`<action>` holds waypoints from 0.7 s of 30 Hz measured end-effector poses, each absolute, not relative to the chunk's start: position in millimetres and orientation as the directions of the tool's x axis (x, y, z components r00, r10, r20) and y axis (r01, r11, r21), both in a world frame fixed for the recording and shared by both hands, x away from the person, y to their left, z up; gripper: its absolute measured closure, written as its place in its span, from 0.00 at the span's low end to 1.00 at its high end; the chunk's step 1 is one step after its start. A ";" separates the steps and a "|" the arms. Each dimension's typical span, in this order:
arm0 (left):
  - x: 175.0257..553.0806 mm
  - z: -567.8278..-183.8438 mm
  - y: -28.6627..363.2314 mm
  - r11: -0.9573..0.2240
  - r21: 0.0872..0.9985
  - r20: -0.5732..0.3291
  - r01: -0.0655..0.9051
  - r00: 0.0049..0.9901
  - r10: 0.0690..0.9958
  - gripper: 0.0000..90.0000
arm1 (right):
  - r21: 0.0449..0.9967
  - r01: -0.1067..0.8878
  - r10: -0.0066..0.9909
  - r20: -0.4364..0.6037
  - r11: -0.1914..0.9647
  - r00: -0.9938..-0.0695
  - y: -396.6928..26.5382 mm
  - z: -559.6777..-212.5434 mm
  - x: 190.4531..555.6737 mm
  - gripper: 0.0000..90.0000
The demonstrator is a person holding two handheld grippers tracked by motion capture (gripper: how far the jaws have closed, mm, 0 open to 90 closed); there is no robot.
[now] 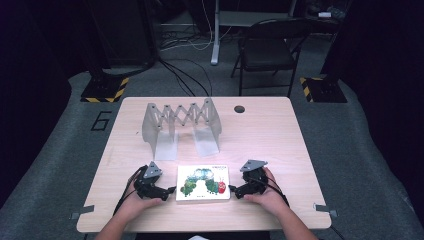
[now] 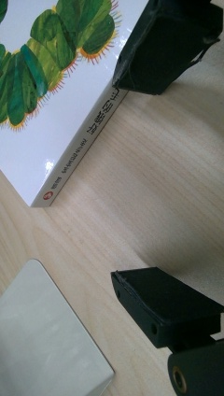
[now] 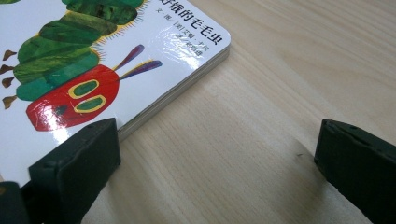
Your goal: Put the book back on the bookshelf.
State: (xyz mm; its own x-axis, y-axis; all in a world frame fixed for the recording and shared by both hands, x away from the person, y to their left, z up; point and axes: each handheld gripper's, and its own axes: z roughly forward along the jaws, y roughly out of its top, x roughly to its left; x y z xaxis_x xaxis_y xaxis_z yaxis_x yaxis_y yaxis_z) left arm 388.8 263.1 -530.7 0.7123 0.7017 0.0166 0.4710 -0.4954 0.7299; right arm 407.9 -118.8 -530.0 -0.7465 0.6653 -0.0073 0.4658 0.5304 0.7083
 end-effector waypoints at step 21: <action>387.8 -529.5 262.8 -0.481 0.729 0.005 0.487 0.699 0.715 0.11 | 0.751 0.454 0.688 0.000 0.479 -0.726 -121.0 -528.2 404.3 0.30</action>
State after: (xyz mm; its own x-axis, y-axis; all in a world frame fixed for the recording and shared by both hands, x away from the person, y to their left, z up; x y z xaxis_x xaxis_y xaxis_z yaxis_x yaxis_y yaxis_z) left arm 387.8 262.8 -529.5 0.6988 0.7153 0.0049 0.4873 -0.4811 0.7287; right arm 404.3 -121.0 -528.2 -0.7259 0.6878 0.0001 0.4538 0.4789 0.7515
